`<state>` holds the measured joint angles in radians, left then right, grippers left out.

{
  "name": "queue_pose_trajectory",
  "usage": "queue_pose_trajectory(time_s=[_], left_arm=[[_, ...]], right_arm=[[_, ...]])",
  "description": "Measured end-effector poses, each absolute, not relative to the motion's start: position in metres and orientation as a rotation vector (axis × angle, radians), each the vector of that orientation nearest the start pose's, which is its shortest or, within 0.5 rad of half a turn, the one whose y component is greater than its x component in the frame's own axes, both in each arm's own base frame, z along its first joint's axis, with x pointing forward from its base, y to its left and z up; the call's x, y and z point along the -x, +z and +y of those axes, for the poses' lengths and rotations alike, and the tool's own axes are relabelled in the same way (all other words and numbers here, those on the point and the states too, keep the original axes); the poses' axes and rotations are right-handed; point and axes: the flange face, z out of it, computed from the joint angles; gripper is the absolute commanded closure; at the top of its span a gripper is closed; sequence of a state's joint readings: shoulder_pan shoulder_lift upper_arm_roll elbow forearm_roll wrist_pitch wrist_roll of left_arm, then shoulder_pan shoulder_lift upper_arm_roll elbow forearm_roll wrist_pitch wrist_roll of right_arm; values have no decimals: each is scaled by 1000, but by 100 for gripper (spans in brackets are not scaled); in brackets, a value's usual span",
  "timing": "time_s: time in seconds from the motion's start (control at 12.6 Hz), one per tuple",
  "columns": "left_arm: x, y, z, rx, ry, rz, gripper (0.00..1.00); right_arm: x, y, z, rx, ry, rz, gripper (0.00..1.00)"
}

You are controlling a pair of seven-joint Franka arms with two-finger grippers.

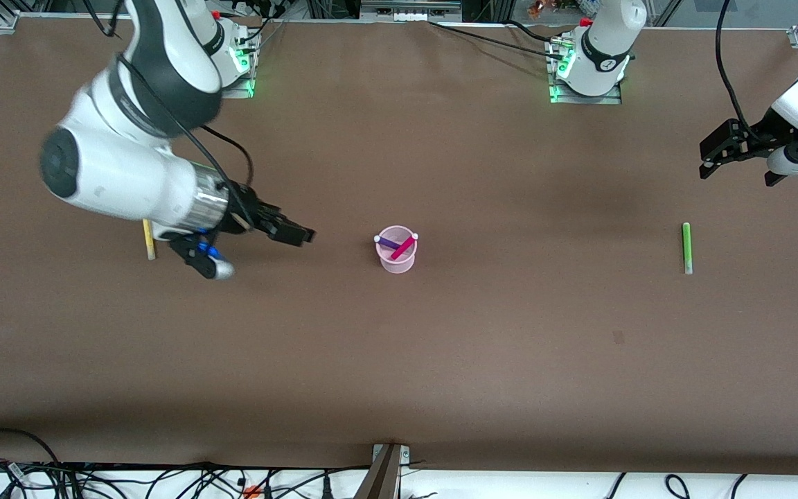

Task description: Organize pens into pink holder with both arms

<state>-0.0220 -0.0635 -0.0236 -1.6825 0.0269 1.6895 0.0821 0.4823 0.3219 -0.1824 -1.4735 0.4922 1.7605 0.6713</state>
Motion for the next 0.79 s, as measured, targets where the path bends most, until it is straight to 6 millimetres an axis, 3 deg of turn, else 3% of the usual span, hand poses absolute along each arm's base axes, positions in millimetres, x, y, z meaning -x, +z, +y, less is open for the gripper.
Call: queue_pose_trajectory(time_s=[0.48,0.63,0.79], left_arm=[[-547,614,-8,3106,-99,161,0],[-548,611,5,3107,-91,123,0],[-549,608,13,3108,-83,102,0]], right_arm=[[-550,573,126,3045,93,130,0],[-542,593,100,3084,43,-23,0],[-541,600,88,3092,24,-83,0]])
